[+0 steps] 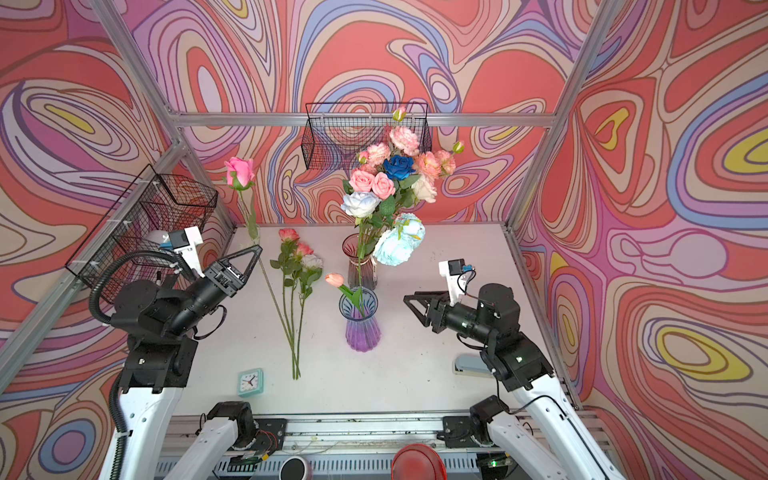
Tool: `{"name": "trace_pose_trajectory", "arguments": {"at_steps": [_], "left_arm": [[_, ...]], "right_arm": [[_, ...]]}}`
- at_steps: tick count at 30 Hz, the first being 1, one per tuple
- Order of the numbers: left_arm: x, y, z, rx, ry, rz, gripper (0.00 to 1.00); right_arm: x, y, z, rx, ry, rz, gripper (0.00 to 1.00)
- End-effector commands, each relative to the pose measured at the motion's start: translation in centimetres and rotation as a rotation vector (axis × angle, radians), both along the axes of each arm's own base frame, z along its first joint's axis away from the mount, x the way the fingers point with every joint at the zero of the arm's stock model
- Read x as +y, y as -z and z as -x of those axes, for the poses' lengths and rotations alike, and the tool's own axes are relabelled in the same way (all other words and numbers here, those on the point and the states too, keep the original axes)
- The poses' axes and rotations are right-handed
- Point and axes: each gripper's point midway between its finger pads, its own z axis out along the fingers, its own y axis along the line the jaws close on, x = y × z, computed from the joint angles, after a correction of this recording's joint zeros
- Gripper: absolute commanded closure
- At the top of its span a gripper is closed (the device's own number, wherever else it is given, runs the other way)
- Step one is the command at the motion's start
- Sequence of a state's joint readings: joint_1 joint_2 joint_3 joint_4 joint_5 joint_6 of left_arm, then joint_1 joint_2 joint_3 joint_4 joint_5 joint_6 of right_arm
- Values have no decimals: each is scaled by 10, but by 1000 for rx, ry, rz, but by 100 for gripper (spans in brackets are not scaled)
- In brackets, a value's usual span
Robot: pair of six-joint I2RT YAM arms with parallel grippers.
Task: Arrange the flowers into the vase
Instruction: 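Lift the pink rose upright with the left gripper while the right gripper approaches, then close the right gripper on the pink rose stem below the left gripper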
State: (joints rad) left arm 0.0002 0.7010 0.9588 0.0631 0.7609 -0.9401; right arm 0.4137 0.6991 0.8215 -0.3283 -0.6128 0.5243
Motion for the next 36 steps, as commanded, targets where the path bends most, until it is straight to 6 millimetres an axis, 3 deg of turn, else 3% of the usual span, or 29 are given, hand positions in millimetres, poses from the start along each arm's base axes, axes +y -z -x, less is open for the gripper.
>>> {"name": "trace_pose_trajectory", "arguments": {"at_steps": [1,5,10,18,21,30,36], "left_arm": [[-23,-22,44,-124,193,2,100],[-32,-15,56,-145,265,-8,100],[-37,-13,62,-186,299,28,100],[-57,-16,77,-247,419,35,100],[-61,-13,83,-261,479,44,100],[-66,-16,97,-319,643,110,100],[-68,-18,100,-334,707,141,100]], "right_arm": [[25,-21,42,-65,-232,-54,49],[47,-18,69,-84,-342,-46,48],[79,-17,85,-127,-401,-13,48],[163,-29,119,-263,-486,7,46],[185,-38,125,-324,-445,6,45],[205,-69,107,-393,-341,-31,39],[214,-74,87,-419,-246,11,40]]}}
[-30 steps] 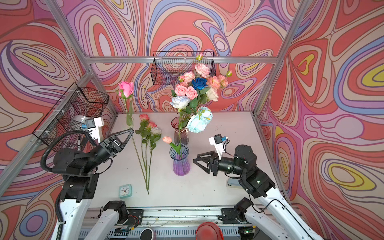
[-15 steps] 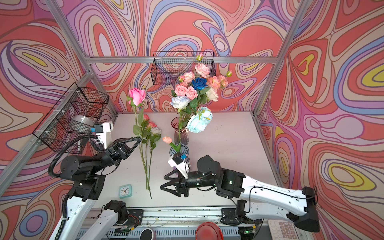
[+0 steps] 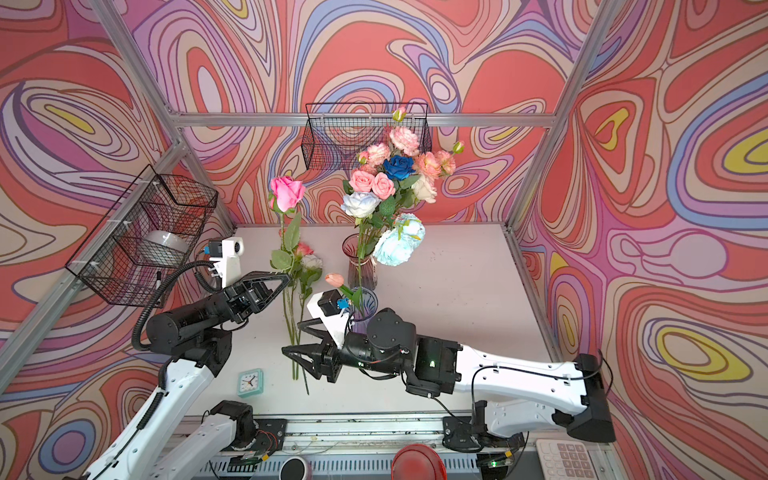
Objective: Arrange the flowers into the vase
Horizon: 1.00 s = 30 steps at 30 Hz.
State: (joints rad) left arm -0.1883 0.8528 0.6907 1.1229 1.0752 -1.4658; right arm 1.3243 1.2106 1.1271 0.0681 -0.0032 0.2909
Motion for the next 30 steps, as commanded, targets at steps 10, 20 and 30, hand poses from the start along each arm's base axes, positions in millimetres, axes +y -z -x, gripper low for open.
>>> {"name": "trace_pose_trajectory", "arguments": {"at_steps": [10,20,30], "left_arm": [[-3,-9,32,-109,86,17,94],[7,18,-6,-15,-249,-103,0],[23,28,-3,-24,-420,-182,0]], "right_arm": [[8,-17,-26,-82,141,2,92],[-46,-28,-70,-319,488,95,100],[-62,-80,-75,-491,570,92,100]]}}
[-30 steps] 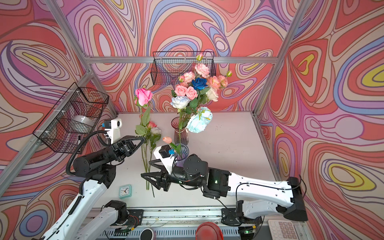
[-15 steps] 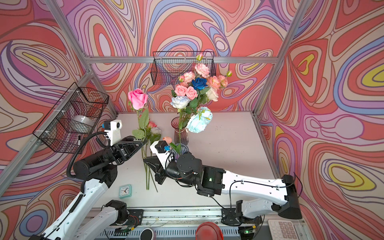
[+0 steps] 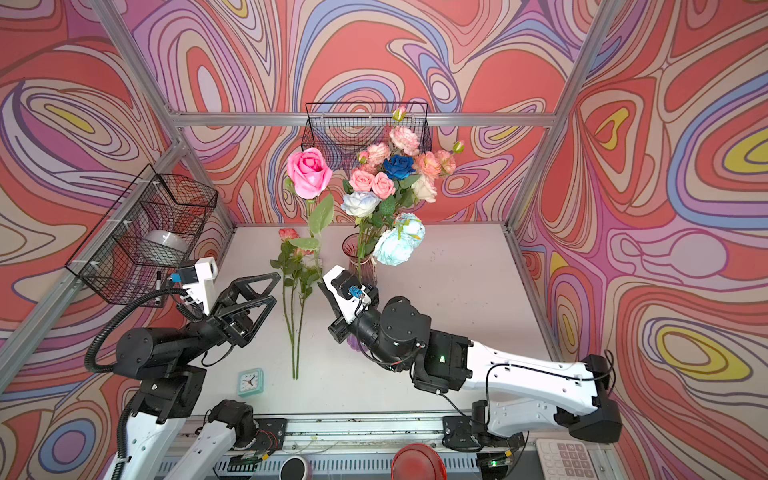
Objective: Arrange the flowers into the vase
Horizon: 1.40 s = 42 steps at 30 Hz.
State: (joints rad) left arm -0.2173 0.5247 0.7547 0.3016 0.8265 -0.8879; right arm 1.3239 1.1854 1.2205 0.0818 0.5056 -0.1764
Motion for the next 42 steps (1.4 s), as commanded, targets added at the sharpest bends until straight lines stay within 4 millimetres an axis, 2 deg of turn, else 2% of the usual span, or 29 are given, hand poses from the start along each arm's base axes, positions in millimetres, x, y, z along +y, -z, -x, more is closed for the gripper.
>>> {"name": "trace_pose_trajectory", "arguments": {"at_steps": [1,7,11,16,21,22,24,25,29,35,38,40,42], "left_arm": [[1,17,-12,49,-49,-51,0],[1,19,-15,51,-57,-50,0],[2,21,-16,59,-64,-49,0],[7,30,-18,87,-109,-59,0],[16,43,-25,156,-184,-71,0],[19,47,-29,186,-211,-81,0],[24,55,-32,227,-256,-106,0],[29,60,-35,259,-293,-119,0],[51,80,-40,373,-433,-166,0],[88,115,-42,539,-654,-226,0],[110,130,-40,592,-774,-234,0],[112,138,-42,591,-791,-226,1],[108,152,-52,621,-781,-256,8]], "right_arm": [[-7,-26,-4,-83,54,14,100],[-2,-24,-18,-114,91,35,100],[2,-9,-39,-74,94,48,100],[5,34,-60,34,86,66,100],[11,81,-67,157,103,120,100],[11,89,-69,187,113,133,94],[10,101,-70,236,129,147,70],[7,103,-69,258,134,137,62],[-2,99,-67,299,145,91,52],[-5,94,-60,341,112,49,46],[-8,85,-52,347,74,6,46],[-9,81,-47,348,45,-6,46],[-10,78,-42,349,18,-9,46]]}}
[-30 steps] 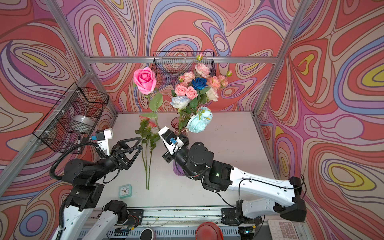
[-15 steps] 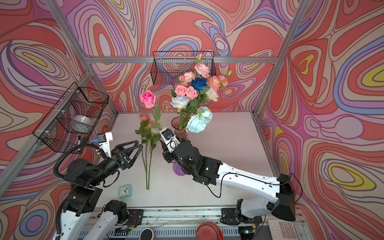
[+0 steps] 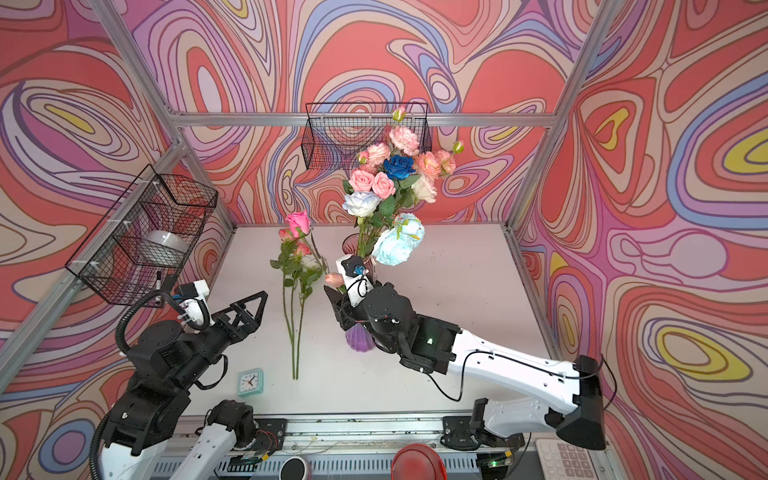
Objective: Arrange the flowers into the vase
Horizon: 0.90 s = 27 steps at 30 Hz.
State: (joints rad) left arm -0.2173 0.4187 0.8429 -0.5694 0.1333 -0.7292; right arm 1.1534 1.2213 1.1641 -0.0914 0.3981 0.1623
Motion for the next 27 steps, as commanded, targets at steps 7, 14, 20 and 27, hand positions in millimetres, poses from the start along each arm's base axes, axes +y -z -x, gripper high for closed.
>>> {"name": "trace_pose_trajectory", "arguments": {"at_steps": [7,14,20,27], "left_arm": [[-5,103,-67,277,-30,-17,27],[9,159,-115,423,-134,-119,49],[16,196,-150,518,-185,-192,63],[13,233,-186,613,-159,-278,77]], "right_arm": [[-5,-4,20,19,-98,-45,51],[-9,-10,29,25,-136,-75,56],[-13,-13,33,22,-145,-91,58],[-27,-19,38,21,-136,-117,58]]}}
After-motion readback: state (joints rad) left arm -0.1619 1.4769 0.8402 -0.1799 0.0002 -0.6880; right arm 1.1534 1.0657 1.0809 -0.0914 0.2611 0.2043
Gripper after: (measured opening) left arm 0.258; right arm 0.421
